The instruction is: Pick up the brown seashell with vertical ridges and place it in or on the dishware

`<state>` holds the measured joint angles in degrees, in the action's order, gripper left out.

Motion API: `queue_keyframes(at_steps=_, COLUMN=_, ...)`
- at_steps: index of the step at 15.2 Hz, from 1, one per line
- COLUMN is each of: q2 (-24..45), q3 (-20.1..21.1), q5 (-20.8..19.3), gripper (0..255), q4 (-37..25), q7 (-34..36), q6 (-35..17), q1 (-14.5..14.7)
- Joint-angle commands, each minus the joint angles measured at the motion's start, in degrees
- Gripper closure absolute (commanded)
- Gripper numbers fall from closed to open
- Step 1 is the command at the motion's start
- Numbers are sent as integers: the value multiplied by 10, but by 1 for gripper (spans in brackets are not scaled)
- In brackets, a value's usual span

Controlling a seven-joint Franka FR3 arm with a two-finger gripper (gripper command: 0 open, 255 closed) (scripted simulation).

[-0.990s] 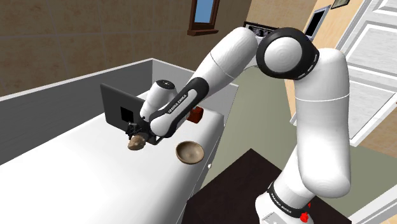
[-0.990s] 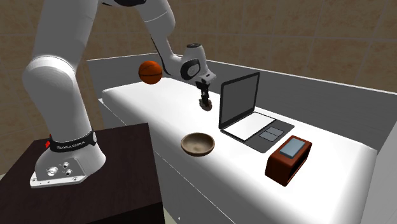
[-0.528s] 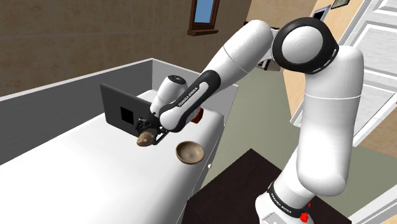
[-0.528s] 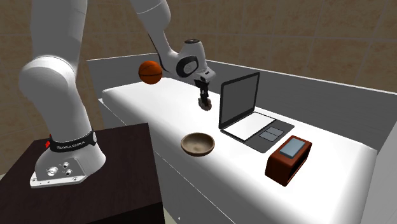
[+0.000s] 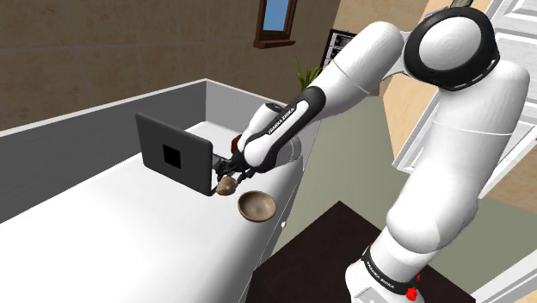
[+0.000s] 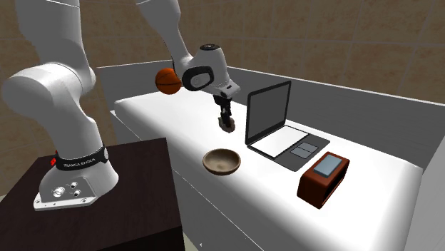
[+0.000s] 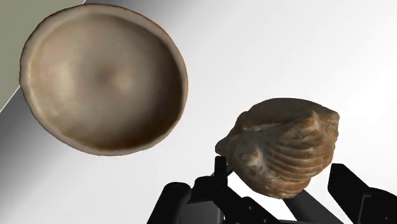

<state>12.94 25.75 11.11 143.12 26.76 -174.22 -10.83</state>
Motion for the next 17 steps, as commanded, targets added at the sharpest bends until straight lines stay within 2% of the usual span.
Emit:
queue_keyframes(at_steps=1, q2=-23, q3=55, q5=51, gripper=255, q4=30, q7=-66, q6=-2, q1=-72)
queue_keyframes(at_steps=4, q2=-53, q3=148, q5=160, gripper=255, q4=66, q7=-191, q6=2, q1=-186)
queue_keyframes(at_steps=6, q2=-76, q3=204, q5=246, gripper=255, q4=83, q7=-286, q6=15, q1=-257)
queue_keyframes(at_steps=8, q2=-102, q3=224, q5=333, gripper=255, q4=96, q7=-381, q6=35, q1=-295)
queue_keyframes(at_steps=9, q2=-108, q3=221, q5=349, gripper=255, q4=98, q7=-400, q6=41, q1=-296)
queue_keyframes(at_steps=17, q2=1, q3=202, q5=320, gripper=255, q4=93, q7=-409, q6=-57, q1=-280)
